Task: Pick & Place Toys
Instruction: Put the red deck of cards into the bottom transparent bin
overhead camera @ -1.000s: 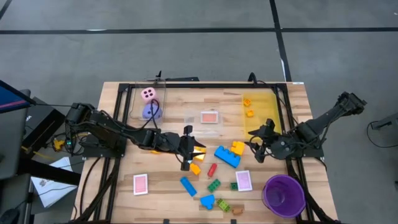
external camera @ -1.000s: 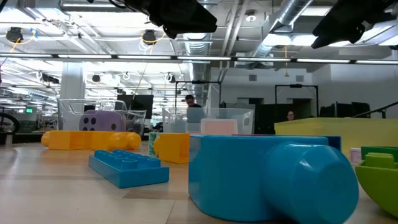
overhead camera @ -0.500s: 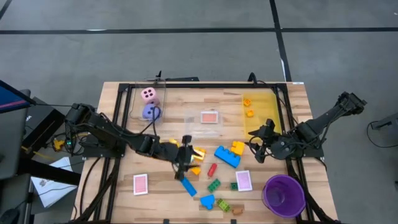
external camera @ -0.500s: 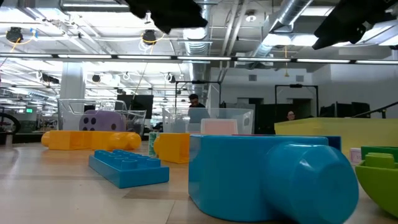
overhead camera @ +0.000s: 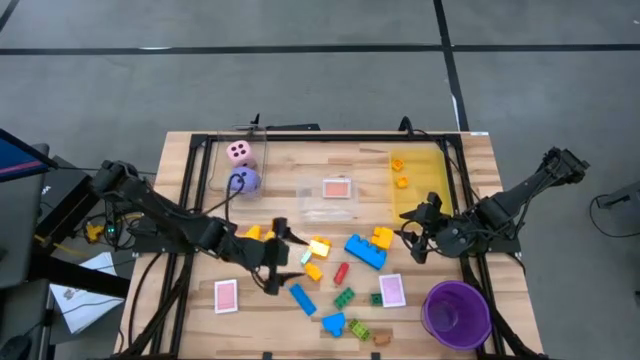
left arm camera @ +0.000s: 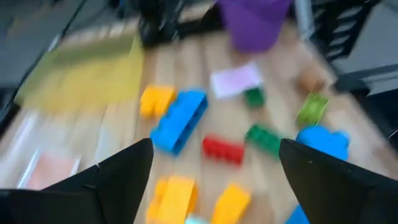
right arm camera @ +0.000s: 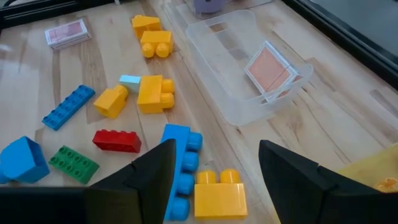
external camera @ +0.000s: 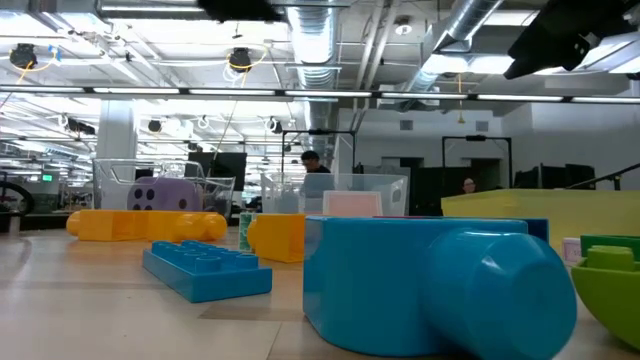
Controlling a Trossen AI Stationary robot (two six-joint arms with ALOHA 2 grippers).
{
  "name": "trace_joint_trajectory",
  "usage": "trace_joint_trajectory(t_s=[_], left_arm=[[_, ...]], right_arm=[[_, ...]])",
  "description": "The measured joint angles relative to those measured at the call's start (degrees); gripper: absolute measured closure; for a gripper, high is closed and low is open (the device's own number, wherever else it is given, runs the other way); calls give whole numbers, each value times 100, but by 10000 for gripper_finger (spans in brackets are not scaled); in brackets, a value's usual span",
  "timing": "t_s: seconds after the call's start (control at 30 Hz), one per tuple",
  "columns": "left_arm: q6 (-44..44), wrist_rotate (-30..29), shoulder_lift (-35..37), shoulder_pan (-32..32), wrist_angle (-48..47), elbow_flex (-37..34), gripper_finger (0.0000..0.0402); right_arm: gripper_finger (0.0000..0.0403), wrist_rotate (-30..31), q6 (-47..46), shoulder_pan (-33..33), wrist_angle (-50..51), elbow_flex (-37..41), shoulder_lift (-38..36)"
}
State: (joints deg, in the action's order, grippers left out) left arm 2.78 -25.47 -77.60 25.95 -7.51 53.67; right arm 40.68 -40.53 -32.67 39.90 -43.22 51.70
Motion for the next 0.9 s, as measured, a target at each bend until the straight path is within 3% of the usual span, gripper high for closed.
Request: trace_joint_trajectory(t_s=[0.17,0.57,0.77,0.9], left_arm=[[1134,-22,278,7,-1550,0,54],[4689,2103,323,243,-4017,-2,64],[4867,2802,323,858,-4555,-102,78],[4678,2475,323,1390,-4378,-296,92]], right_arm=[[180,-22,1,0,-2,0,0],[180,-37,0,0,-6,0,2],[180,-101,-1,0,-6,0,0],[180,-190,-2,0,-6,0,0]])
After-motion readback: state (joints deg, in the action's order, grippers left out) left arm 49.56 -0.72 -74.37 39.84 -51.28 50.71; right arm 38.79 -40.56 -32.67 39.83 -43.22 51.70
